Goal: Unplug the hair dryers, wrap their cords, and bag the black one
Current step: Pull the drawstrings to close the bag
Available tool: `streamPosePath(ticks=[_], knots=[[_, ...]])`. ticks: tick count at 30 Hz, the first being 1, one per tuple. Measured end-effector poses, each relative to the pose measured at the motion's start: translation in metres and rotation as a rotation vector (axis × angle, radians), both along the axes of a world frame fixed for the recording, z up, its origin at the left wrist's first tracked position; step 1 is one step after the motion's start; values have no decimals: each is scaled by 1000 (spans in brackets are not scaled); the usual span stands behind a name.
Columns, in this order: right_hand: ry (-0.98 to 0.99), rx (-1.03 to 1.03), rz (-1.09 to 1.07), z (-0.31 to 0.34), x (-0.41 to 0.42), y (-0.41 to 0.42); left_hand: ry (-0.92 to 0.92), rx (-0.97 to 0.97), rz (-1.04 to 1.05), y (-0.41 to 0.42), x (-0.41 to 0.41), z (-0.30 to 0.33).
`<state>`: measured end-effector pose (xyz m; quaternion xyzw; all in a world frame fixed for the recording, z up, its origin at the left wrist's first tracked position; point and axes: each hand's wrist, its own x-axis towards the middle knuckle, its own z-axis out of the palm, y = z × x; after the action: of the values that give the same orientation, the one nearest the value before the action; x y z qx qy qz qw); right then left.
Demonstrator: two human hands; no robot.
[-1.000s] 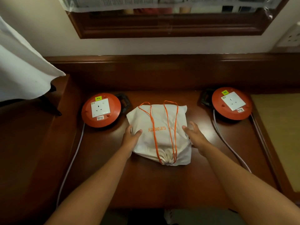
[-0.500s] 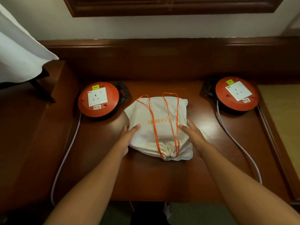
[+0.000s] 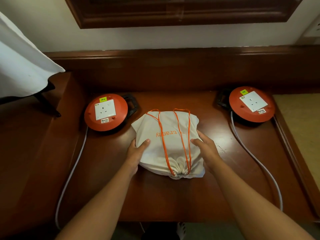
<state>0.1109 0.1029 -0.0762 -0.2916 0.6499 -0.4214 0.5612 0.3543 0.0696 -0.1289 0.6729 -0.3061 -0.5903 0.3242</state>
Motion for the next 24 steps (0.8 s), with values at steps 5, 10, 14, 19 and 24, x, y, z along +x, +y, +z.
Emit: streamPosePath(ticks=[5, 10, 14, 19, 24], knots=[[20, -23, -7, 7, -1, -12, 14, -25, -12, -13, -1, 2], [34, -43, -6, 16, -4, -33, -16, -59, -15, -34, -7, 12], [70, -75, 4, 21, -8, -55, -13, -92, -11, -55, -11, 17], [120, -84, 4, 20, -12, -81, -13, -113, -17, -82, -18, 18], [108, -83, -20, 18, -16, -101, -9, -110, -28, -108, -21, 11]])
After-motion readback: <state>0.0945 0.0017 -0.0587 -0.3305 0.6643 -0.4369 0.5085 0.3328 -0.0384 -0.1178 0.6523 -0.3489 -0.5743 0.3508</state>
